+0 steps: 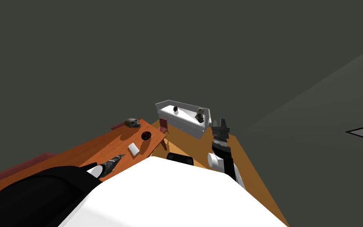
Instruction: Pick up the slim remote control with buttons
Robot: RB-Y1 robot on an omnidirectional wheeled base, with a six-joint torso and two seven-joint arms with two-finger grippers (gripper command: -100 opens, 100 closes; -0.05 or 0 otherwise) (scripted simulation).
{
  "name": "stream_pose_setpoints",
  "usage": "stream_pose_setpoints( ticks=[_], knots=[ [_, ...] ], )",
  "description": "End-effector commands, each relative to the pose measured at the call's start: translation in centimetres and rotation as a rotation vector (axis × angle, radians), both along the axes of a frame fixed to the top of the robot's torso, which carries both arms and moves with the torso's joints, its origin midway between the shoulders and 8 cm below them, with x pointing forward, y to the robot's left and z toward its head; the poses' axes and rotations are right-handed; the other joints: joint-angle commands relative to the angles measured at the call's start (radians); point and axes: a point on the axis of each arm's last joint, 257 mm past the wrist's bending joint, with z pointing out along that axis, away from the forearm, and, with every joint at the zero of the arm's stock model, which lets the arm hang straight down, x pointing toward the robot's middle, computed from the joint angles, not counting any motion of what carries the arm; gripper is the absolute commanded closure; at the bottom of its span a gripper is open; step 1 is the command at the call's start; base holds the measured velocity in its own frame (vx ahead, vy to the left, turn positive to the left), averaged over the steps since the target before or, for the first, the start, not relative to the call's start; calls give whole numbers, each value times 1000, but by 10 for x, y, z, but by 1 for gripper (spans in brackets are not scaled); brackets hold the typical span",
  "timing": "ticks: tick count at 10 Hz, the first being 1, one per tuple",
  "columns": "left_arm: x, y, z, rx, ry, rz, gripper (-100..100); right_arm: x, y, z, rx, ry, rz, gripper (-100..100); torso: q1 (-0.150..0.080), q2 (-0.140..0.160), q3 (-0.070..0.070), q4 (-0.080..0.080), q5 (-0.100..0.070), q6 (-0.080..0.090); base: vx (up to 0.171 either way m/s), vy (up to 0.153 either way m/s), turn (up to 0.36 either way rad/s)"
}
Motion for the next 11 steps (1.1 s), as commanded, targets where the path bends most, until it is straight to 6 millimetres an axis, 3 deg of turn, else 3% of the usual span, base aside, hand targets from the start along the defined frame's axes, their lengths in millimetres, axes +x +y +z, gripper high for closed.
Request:
stream_pose_setpoints(
  ticks=[1, 2, 5, 7, 8, 11],
  knots=[
    [-11, -2, -3, -28, 31, 13, -100, 0, 0, 0, 0, 0, 0, 0, 0, 0, 0, 0, 0, 0, 8, 53, -134],
    [-27, -2, -9, -58, 59, 39, -100, 0, 0, 0, 0, 0, 0, 0, 0, 0, 0, 0, 0, -2, 10, 44, -253],
    [-46, -9, -17, -107, 100, 65, -100, 0, 0, 0, 0, 0, 0, 0, -1, 0, 0, 0, 0, -1, 9, 45, -237],
    [-74, -19, -27, -181, 148, 107, -100, 0, 0, 0, 0, 0, 0, 0, 0, 0, 0, 0, 0, -1, 8, 64, -421],
    [-75, -20, -28, -186, 152, 108, -100, 0, 0, 0, 0, 0, 0, 0, 2, 0, 0, 0, 0, -1, 4, 74, -129],
    [-110, -41, -40, -291, 208, 158, -100, 0, 0, 0, 0, 0, 0, 0, 1, -1, 0, 0, 0, -1, 0, 74, -333]
  ],
)
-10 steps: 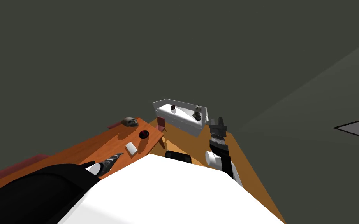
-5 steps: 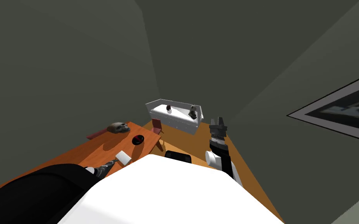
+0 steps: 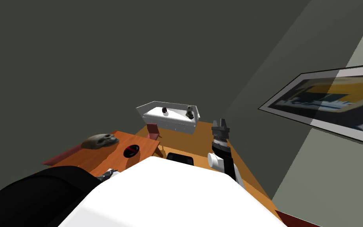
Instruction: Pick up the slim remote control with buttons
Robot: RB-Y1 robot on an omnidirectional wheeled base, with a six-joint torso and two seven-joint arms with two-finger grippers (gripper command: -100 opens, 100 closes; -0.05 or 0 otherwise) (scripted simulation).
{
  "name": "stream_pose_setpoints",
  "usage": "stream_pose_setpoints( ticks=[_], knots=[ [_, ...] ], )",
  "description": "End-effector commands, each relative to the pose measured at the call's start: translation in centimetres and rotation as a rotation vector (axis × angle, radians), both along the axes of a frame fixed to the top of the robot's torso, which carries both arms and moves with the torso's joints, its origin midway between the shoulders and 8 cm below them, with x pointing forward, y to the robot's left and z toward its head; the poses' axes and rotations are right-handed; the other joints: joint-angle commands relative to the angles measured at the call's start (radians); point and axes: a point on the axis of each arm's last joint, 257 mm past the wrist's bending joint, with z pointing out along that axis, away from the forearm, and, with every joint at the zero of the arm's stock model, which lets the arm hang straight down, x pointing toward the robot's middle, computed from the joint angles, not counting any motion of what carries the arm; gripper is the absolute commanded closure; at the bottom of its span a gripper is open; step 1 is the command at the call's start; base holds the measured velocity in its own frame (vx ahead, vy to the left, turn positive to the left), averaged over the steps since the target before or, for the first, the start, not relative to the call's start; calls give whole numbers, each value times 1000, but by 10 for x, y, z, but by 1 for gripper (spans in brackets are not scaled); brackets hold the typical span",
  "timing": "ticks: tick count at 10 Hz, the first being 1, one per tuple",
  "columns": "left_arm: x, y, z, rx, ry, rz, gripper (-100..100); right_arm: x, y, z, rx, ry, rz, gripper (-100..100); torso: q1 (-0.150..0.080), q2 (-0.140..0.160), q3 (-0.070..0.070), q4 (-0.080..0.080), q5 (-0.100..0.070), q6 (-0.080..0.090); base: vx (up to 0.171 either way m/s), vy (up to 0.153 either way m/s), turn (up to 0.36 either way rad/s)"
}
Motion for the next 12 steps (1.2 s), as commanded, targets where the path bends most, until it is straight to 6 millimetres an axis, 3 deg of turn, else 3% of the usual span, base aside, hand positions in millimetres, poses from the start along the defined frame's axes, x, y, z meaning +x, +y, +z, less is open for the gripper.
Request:
stream_pose_setpoints(
  ticks=[1, 4, 5, 6, 7, 9, 10, 12],
  knots=[
    [-20, -11, -5, -54, 26, 26, -100, 0, 0, 0, 0, 0, 0, 0, 0, 0, 0, 0, 0, 0, -24, 114, -367],
    [-47, -29, -12, -126, 68, 62, -100, 0, 0, 0, 0, 0, 0, 0, 0, 1, 0, 0, 0, -1, -31, 95, -284],
    [-41, -25, -10, -108, 57, 53, -100, 0, 0, 0, 0, 0, 0, 0, 0, 1, 1, 0, 0, -1, -24, 47, -65],
    [-42, -26, -10, -113, 59, 54, 0, 0, 0, 0, 0, 0, 0, 0, -3, 0, 0, 0, 0, -2, -4, 9, 10],
    [-34, -34, -23, -108, 53, 56, -100, 0, 0, 0, 0, 0, 0, 0, -5, -1, 0, 0, -1, -2, -42, 35, -30],
    [-31, -35, -26, -110, 53, 54, -100, 0, 0, 0, 0, 0, 0, 0, -4, 2, 1, 0, 0, -2, -53, 33, -20],
    [-30, -35, -27, -108, 52, 56, 100, 0, 0, 0, 0, 0, 0, 0, -5, 1, 1, 0, -1, -2, -6, 4, 5],
    [-31, -35, -27, -108, 54, 52, 100, 0, 0, 0, 0, 0, 0, 0, -6, -1, 0, 0, -1, -3, -2, 0, -5]
  ],
)
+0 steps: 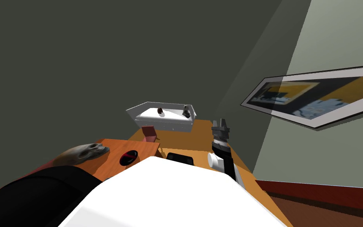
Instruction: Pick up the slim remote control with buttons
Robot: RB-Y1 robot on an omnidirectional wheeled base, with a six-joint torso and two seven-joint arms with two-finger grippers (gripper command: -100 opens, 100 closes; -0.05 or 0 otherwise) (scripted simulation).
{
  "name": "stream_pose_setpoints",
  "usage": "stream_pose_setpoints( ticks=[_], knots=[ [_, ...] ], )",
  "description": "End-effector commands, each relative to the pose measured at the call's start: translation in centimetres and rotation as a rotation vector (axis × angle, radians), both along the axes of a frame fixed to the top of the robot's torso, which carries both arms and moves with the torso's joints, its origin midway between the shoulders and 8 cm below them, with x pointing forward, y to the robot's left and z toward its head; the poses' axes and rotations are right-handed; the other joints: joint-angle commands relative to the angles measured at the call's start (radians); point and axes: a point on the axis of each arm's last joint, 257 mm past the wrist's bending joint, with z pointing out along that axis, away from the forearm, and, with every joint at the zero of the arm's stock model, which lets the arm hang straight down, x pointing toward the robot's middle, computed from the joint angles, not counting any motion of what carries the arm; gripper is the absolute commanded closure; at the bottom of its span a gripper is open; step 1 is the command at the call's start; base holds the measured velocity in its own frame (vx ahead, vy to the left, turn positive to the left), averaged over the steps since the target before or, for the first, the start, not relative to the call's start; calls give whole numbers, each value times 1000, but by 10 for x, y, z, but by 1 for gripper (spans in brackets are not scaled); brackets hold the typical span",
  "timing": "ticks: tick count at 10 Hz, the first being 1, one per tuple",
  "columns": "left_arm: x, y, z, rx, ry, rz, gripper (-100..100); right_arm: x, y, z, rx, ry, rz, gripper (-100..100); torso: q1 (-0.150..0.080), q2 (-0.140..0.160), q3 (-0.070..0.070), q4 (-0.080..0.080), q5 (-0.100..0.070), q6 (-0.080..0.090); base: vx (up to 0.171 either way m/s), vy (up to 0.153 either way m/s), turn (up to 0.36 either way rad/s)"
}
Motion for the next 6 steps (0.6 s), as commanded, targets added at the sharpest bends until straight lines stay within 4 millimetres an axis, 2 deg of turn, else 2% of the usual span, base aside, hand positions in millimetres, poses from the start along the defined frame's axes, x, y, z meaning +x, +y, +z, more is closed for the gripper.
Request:
stream_pose_setpoints(
  ticks=[1, 2, 3, 4, 5, 6],
  knots=[
    [0, 0, 0, 0, 0, 0, 100, 0, 0, 0, 0, 0, 0, 0, 0, 0, 0, 0, 0, 0, 0, 0, 0],
    [0, 0, 0, 0, 0, 1, 100, 0, 0, 0, 0, 0, 0, 0, 0, 0, 0, 0, 0, 0, 0, 0, 0],
    [0, 0, 0, 0, 0, 1, 0, 0, 0, 0, 0, 0, 0, 0, 0, 0, 0, 0, 0, 0, 0, 0, 0],
    [-7, 5, 10, -2, 3, 2, 100, 0, 0, 0, 0, 0, 0, 0, 0, 0, 0, 0, 0, 0, 33, -26, 29],
    [-11, 9, 16, -4, 6, 0, 100, 0, 0, 0, 0, 0, 0, 0, -2, -2, -1, -1, -1, 0, 56, -49, 34],
    [-7, 8, 12, 0, 3, 1, 100, 0, 0, 0, 0, 0, 0, 0, -3, -3, -2, -1, -1, 0, 24, -23, 15]
  ],
)
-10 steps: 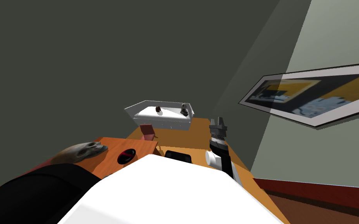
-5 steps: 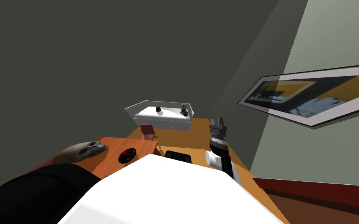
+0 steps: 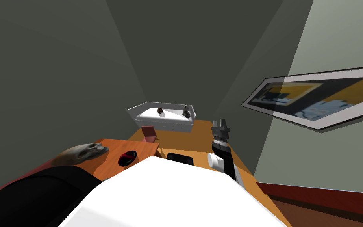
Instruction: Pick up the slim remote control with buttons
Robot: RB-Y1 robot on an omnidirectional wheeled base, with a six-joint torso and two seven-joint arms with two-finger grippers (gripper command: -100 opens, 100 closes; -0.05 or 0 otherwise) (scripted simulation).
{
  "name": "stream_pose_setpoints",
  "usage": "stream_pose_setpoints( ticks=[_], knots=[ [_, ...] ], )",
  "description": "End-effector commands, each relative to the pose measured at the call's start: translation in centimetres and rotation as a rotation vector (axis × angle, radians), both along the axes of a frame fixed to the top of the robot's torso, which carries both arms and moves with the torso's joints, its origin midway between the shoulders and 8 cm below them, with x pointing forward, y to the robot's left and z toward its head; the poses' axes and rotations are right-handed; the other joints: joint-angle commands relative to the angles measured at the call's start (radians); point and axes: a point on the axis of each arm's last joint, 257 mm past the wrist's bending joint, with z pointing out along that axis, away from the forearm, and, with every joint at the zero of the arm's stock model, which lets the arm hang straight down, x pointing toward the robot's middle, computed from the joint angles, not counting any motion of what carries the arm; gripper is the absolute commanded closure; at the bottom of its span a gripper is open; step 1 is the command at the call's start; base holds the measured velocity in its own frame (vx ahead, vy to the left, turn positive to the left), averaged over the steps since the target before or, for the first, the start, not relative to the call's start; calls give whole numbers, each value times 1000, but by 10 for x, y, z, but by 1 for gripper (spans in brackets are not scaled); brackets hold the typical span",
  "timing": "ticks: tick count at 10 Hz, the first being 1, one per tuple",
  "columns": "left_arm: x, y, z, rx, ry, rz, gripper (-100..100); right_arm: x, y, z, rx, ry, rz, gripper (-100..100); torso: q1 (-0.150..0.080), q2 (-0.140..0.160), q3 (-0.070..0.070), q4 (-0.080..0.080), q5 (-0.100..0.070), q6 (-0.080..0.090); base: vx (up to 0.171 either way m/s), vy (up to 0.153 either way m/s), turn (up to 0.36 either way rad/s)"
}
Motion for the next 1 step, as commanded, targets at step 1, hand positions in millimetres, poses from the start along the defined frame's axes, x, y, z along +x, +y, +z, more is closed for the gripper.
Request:
stream_pose_setpoints(
  ticks=[1],
  knots=[
    [0, 0, 0, 0, 0, 0, 0, 0, 0, 0, 0, 0, 0, 0, 0, 0, 0, 0, 0, 0, 0, 0, 0]
  ],
)
